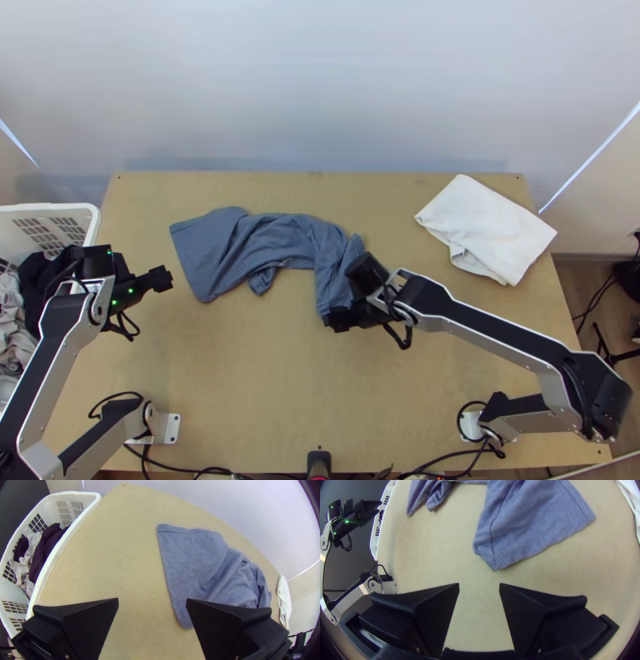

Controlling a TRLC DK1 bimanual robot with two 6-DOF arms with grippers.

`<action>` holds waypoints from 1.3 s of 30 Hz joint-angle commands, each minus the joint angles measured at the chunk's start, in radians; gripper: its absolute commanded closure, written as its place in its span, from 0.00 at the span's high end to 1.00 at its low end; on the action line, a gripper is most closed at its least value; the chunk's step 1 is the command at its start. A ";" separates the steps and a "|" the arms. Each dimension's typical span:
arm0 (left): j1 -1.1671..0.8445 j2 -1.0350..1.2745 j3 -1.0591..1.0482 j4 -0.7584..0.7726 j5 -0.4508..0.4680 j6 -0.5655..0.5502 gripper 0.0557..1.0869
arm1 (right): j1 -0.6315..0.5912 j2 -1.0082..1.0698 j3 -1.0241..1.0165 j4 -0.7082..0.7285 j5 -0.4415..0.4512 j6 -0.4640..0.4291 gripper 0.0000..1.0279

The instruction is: Fold the t-shirt

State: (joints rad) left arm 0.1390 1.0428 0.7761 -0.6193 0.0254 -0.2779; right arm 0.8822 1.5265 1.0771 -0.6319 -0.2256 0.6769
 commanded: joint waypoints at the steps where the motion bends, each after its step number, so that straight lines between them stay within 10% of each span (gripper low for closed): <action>1: -0.022 0.016 0.003 0.007 -0.016 -0.004 0.96 | -0.005 -0.032 -0.091 0.005 -0.018 0.041 0.48; 28: -0.047 0.031 0.002 0.009 -0.051 -0.021 0.96 | -0.060 0.225 0.007 0.210 -0.026 -0.004 0.48; 34: -0.045 0.029 0.002 0.009 -0.051 -0.021 0.96 | -0.077 0.205 -0.006 0.251 -0.017 -0.020 0.03; 39: -0.045 0.031 0.000 0.010 -0.053 -0.021 0.96 | -0.143 0.066 0.106 0.253 0.025 -0.042 0.03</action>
State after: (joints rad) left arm 0.0933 1.0729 0.7780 -0.6106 -0.0269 -0.2993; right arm 0.8013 1.7050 1.0870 -0.4019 -0.2390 0.6540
